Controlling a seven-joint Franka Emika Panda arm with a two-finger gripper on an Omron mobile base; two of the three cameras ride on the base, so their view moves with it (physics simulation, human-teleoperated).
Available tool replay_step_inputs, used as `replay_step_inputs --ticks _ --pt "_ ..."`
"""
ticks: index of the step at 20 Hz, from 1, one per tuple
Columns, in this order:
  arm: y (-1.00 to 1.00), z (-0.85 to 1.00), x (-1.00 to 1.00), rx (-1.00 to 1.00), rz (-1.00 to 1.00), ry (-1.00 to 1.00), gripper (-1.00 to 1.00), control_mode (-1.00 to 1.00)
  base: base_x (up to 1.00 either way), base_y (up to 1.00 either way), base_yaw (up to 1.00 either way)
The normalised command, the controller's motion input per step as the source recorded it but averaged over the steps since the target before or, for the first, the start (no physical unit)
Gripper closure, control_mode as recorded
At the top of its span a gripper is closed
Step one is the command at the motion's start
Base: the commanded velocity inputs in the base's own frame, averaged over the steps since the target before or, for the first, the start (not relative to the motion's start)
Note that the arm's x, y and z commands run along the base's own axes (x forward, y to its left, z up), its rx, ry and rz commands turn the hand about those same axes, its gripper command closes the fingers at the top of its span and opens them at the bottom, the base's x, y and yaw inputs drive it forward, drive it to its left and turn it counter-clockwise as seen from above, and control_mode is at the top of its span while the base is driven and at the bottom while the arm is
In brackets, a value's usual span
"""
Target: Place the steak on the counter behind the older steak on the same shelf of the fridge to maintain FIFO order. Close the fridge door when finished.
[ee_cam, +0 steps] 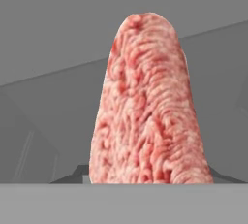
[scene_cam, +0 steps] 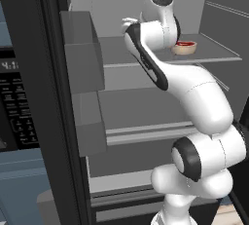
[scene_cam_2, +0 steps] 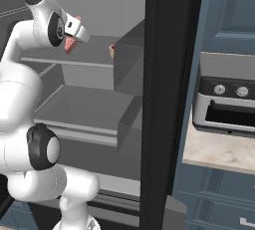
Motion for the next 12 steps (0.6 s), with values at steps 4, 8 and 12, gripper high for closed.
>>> replay_step_inputs --ticks 4,8,12 --pt "0.00 0.00 0.30 0.00 0.00 -0.02 1.00 -1.00 0.00 0.00 0.00" --pt "0.00 0.00 0.76 0.00 0.00 0.00 1.00 -1.00 0.00 0.00 0.00" --pt "0.00 -0.07 0.92 0.00 0.00 0.01 1.00 -1.00 0.00 0.00 0.00"
